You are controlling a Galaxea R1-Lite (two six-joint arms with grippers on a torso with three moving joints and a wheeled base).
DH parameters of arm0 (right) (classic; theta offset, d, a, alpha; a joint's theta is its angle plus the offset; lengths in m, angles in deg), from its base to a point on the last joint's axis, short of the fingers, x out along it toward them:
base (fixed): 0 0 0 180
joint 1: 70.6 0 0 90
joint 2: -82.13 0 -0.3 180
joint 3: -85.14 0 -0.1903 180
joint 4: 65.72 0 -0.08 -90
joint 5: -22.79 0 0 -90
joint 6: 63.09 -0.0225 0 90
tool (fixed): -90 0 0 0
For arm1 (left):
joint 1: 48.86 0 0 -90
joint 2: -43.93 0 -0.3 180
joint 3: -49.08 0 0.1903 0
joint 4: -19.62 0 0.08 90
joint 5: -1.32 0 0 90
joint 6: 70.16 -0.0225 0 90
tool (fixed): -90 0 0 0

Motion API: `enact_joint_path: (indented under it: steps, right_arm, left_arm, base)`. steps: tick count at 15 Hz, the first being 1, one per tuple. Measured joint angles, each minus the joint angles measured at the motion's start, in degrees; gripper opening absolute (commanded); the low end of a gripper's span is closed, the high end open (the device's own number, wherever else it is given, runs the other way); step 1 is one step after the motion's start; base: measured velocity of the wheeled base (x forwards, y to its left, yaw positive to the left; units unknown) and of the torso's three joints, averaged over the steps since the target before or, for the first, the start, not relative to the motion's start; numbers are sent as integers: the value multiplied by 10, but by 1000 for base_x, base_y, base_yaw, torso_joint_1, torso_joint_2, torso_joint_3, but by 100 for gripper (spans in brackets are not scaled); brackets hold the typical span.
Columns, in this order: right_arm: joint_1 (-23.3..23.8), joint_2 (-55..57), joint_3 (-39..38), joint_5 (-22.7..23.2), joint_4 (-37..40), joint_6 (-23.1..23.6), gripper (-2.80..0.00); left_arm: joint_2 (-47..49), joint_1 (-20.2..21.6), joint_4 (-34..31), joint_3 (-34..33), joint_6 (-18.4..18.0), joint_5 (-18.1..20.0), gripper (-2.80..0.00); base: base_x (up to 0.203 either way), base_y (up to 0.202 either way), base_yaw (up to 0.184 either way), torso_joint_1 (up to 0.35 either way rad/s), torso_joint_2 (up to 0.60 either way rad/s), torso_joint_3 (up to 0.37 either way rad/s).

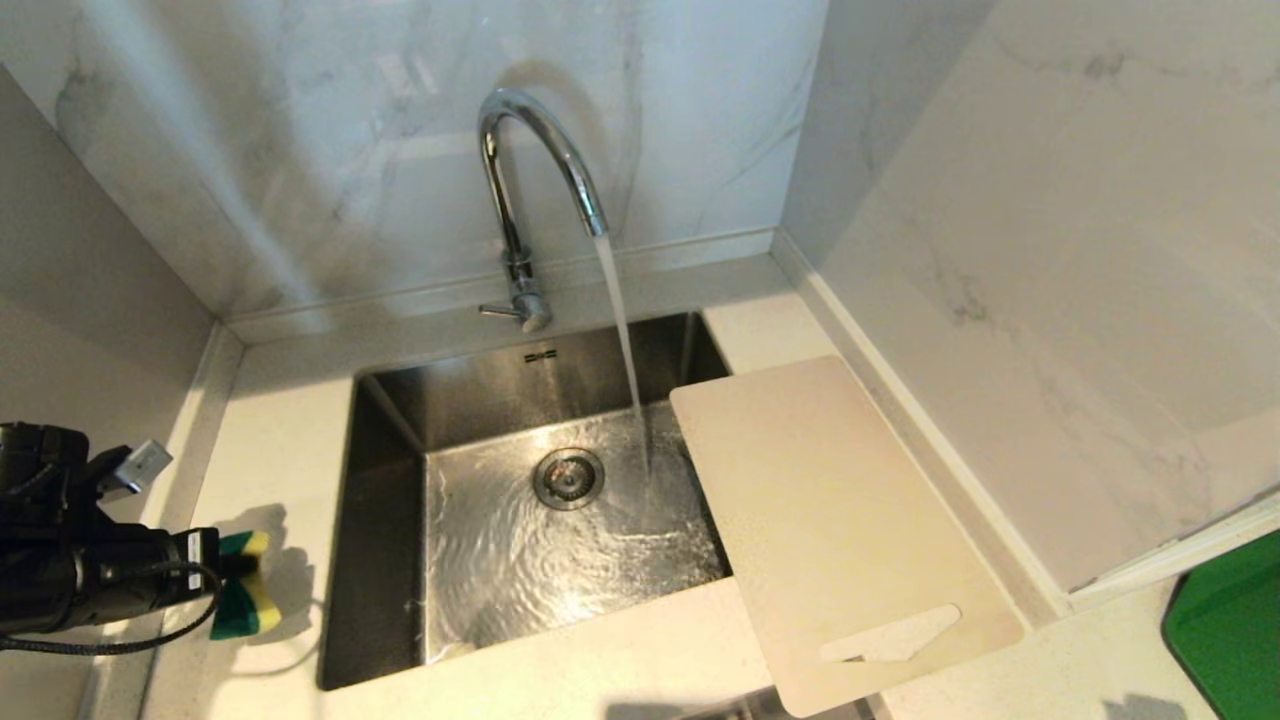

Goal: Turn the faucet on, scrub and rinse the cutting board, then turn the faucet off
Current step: Put down the cleaning cloth

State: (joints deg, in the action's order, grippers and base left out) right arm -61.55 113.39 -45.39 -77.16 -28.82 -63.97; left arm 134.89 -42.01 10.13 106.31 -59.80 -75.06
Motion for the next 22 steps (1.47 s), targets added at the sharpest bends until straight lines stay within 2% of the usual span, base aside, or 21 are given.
enact_joint_path:
  steps: [2,5,8,10,11,13,16,20,22]
  right_arm:
    - [-1,-46,-7,-3,52,-2,-280]
    - [-3,-114,-48,32,57,-11,-280]
    - [-4,-140,-114,97,-44,-51,-280]
    - [-24,-144,-155,119,-116,-49,-280]
    - [-43,-146,-168,120,-127,-47,-280]
    - [-66,-164,-197,119,-132,-30,-280]
    - [-83,-221,-227,98,-130,31,-280]
    - [-87,-293,-251,120,-134,106,-280]
    - [-88,-305,-258,123,-134,77,-280]
  left_arm:
    - [0,0,3,-2,0,0,-280]
    - [1,0,5,-5,0,0,-280]
    - [1,-1,11,-9,0,0,-280]
    - [3,-1,13,-12,0,0,-280]
    - [4,-1,13,-12,0,0,-280]
    - [5,-1,16,-12,0,0,-280]
    - [8,-1,22,-13,-1,0,-280]
    - [18,-1,27,-12,-1,-1,-280]
    - [23,-1,36,-13,-1,-1,-280]
  base:
    - [0,0,0,0,0,0]
    - [0,0,0,0,0,0]
    - [0,0,0,0,0,0]
    - [0,0,0,0,0,0]
    - [0,0,0,0,0,0]
    - [0,0,0,0,0,0]
    - [0,0,0,0,0,0]
    - [0,0,0,0,0,0]
    - [0,0,0,0,0,0]
